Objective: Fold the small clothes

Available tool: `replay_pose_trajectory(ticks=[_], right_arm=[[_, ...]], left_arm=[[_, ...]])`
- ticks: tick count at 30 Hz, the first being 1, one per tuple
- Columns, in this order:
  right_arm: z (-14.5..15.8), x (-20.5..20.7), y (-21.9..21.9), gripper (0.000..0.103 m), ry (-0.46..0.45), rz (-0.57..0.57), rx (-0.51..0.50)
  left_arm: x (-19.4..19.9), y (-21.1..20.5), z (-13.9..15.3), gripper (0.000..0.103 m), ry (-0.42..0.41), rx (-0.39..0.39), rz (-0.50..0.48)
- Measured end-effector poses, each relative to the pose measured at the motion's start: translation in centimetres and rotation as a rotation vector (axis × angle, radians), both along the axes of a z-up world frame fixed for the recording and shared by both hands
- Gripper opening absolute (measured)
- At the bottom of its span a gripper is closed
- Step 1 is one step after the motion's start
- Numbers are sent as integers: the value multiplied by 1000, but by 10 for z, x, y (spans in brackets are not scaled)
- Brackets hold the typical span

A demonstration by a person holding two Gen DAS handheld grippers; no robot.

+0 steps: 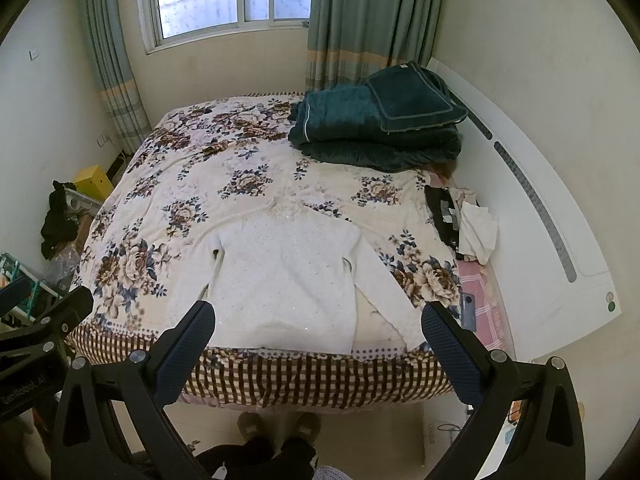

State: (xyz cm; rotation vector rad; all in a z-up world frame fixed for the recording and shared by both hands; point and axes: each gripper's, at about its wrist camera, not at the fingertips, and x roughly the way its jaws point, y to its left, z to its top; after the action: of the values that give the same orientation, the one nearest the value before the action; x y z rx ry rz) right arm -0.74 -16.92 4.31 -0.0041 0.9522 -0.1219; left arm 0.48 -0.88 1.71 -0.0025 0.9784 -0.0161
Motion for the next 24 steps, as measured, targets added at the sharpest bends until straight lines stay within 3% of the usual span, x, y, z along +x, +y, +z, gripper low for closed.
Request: replay_pose_trajectory(ticks=[24], right_arm=[[9,-3,-1,103,-7,-1,-1]], left_arm=[[0,-1,3,103,-5,-2,-3]])
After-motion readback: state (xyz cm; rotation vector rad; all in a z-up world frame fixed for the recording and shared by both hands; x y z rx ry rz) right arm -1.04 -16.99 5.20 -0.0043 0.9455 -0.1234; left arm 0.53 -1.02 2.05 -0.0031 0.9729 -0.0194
